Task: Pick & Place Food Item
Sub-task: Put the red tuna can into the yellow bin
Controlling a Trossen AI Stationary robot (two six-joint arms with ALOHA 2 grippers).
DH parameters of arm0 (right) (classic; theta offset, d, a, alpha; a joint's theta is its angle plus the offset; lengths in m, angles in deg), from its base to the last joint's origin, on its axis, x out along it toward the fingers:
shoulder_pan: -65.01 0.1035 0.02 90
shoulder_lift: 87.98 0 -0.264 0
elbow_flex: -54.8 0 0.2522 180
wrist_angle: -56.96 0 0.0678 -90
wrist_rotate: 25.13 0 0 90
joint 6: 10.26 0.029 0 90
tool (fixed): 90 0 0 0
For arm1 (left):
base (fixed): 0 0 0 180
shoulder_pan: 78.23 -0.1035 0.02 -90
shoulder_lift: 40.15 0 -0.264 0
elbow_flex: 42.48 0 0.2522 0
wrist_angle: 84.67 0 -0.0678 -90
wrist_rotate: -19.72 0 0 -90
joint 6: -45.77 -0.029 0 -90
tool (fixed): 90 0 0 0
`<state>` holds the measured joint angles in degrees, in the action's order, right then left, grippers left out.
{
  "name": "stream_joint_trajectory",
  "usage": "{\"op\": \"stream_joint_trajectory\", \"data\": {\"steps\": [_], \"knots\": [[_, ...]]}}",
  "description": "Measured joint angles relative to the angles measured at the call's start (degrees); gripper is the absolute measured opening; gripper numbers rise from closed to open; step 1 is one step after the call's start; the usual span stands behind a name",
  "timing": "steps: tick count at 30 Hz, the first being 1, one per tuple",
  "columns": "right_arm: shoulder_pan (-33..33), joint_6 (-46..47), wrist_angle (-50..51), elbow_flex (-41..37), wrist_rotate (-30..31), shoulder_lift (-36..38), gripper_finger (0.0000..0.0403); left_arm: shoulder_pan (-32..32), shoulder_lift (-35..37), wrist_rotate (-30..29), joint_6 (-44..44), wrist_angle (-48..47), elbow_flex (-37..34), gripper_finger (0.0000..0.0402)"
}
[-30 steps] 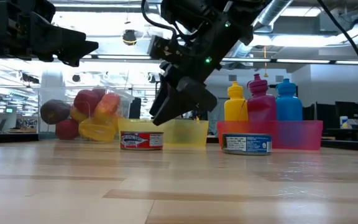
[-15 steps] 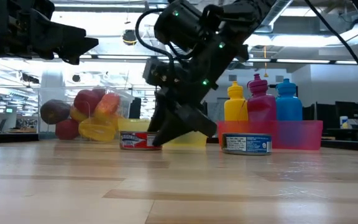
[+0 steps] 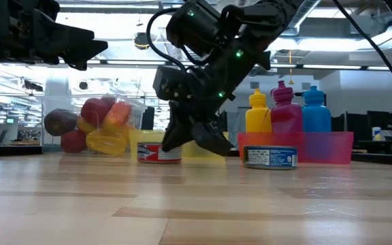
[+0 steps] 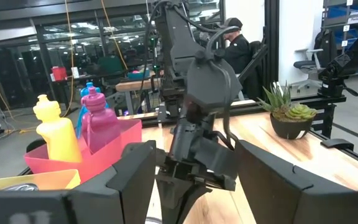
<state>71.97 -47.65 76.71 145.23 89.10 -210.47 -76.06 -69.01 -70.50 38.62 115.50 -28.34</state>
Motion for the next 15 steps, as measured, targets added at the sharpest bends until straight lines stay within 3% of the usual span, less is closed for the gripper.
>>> {"op": "stream_joint_trajectory", "data": {"steps": [7,15], "knots": [[2.0,-0.2,-3.8,-0.4,9.5,-0.6,0.0000,0.0,0.0,0.0,0.0,0.0,0.0,0.0209],[1.0,-0.6,0.9,5.5,12.9,-0.5,0.0000,0.0,0.0,0.0,0.0,0.0,0.0,0.0209]]}}
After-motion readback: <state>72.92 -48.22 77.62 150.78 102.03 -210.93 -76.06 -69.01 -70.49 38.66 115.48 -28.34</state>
